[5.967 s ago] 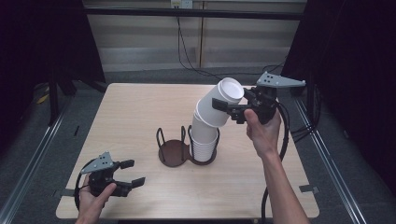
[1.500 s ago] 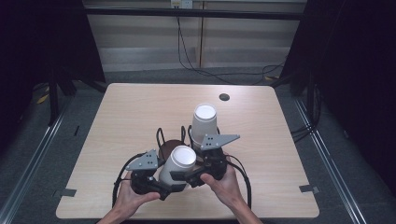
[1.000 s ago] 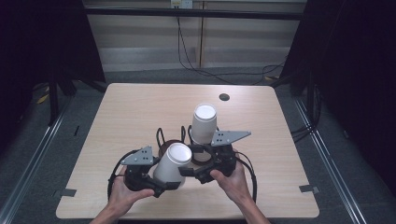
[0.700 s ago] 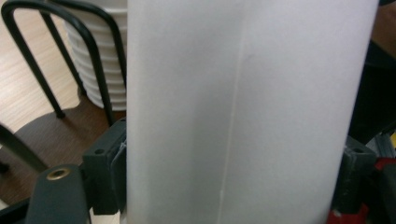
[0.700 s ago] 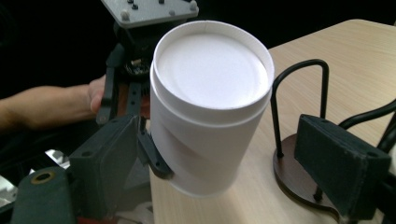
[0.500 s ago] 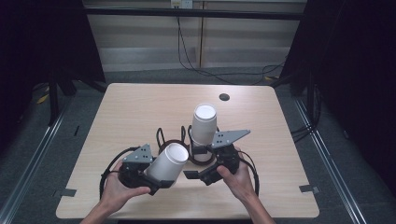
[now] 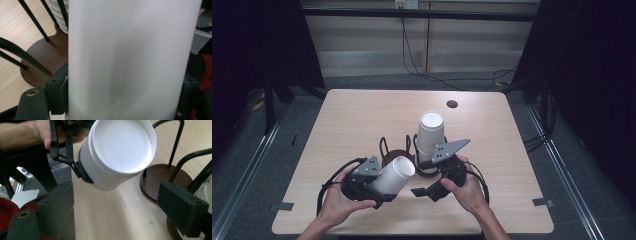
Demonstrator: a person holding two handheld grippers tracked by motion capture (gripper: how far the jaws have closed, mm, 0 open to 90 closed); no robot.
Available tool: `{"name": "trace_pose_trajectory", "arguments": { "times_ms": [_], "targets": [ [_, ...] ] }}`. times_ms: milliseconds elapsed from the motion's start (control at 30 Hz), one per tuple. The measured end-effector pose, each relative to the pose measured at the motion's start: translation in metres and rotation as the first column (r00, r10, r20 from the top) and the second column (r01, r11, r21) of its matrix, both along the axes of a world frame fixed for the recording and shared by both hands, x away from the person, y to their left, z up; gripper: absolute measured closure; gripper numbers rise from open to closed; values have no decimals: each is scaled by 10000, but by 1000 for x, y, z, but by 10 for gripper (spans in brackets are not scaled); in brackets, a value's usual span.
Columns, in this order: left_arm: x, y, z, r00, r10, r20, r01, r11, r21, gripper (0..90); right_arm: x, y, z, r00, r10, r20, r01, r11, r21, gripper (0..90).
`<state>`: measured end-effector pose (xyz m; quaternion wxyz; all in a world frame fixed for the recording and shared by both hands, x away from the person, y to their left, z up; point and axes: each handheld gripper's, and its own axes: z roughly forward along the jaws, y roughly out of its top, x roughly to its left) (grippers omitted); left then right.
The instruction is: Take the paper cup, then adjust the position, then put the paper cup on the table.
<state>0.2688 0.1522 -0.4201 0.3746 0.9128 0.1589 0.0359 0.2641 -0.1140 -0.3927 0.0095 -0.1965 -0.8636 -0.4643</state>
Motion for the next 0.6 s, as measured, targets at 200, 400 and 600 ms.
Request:
{"name": "trace_pose_trajectory", "arguments": {
  "times_ms": [200, 400, 600],
  "targets": [
    [-3, -5, -1, 9989, -451, 139, 440, 9964, 720, 209, -1, 3, -3, 9996, 196, -194, -210, 9969, -761, 144],
    [-7, -12, -1, 9973, -731, -6, 727, 9907, 1154, 209, -1, 5, -6, 9993, 343, -141, -358, 9917, -1231, 145],
    [-9, -18, -6, 9972, -730, -134, 742, 9782, 1938, 208, -2, 10, -9, 9971, 624, -426, -695, 9791, -1910, 146]
  ]
}}
